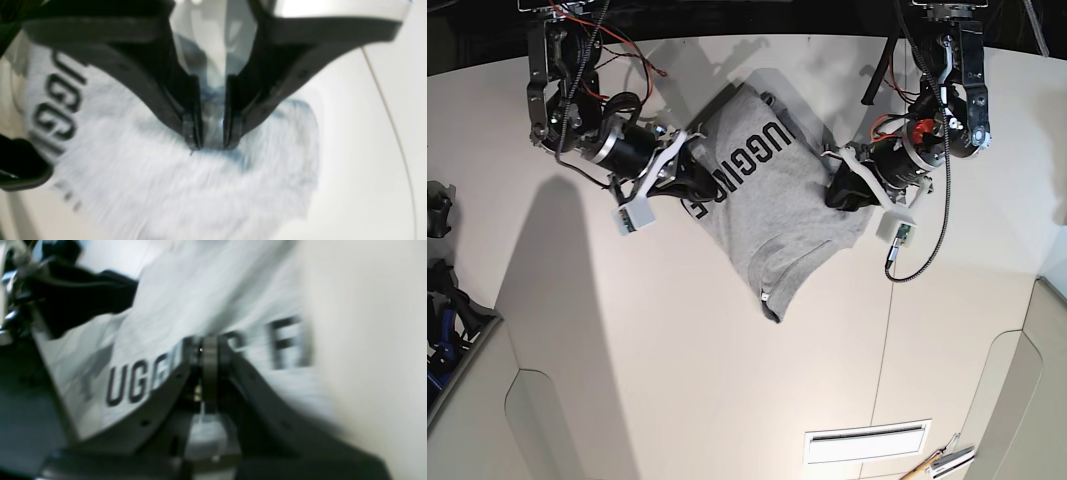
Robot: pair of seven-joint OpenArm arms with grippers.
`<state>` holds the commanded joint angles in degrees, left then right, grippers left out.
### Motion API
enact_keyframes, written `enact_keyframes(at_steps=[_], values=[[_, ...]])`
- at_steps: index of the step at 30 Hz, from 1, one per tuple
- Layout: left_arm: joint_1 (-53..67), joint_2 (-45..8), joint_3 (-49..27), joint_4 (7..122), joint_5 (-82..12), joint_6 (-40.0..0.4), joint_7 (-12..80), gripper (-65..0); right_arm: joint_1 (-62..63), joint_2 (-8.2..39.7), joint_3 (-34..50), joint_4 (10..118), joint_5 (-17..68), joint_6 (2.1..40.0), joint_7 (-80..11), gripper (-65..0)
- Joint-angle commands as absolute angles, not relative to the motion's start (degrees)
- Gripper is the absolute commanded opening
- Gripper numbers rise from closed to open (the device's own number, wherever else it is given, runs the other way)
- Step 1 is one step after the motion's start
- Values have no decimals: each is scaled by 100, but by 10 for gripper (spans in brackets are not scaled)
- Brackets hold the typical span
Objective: Fold the T-shirt properly
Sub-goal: 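Press and square the folded bundle with both grippers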
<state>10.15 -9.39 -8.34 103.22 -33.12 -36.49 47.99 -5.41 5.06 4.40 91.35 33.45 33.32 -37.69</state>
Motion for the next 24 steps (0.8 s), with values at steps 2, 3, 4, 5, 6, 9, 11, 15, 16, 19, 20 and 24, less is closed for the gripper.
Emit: enact_keyframes(at_steps=[2, 3, 4, 5, 6, 9, 11, 15, 16, 19, 20, 24], values=[[1072, -939, -1033, 10541, -3424, -3664, 4851, -528, -539, 506, 735, 9135, 3345, 3332, -3728, -650], [1085, -939, -1151, 10617, -3468, -3667, 4919, -528, -523, 506, 864, 9135, 3343, 3332, -3730, -650], [1083, -941, -1267, 10661, -3535, -3667, 5002, -528, -504, 506, 978, 9135, 3341, 3332, -3728, -650], [1085, -941, -1374, 10678, -3610, -3671, 5072, -528, -471, 508, 1081, 9135, 3339, 3334, -3728, -650], [1085, -941, -1459, 10678, -3706, -3684, 5179, -528, -440, 508, 1166, 9133, 3306, 3341, -3728, -650], [1291, -937, -1522, 10674, -3815, -3734, 5293, -528, -357, 508, 1269, 9111, 2906, 3341, -3616, -650], [1490, -937, -1525, 10641, -3822, -3732, 5282, -528, -318, 508, 1262, 9021, 2786, 3341, -3581, -650], [1638, -934, -1522, 10353, -3817, -3730, 5190, -528, -320, 506, 1194, 8761, 2794, 3341, -3489, -650], [1612, -937, -1525, 10256, -3813, -3732, 5111, -528, -322, 506, 1153, 8722, 2808, 3339, -3492, -650], [1444, -934, -1494, 9922, -3813, -3732, 4904, -528, -357, 506, 1009, 8667, 2821, 3341, -3522, -650], [1352, -932, -1474, 9789, -3815, -3732, 4906, -528, -368, 506, 958, 8667, 2906, 3341, -3618, -650], [880, -934, -1295, 9135, -3806, -3728, 4906, -528, -368, 484, 753, 8667, 3463, 3341, -4104, -650]])
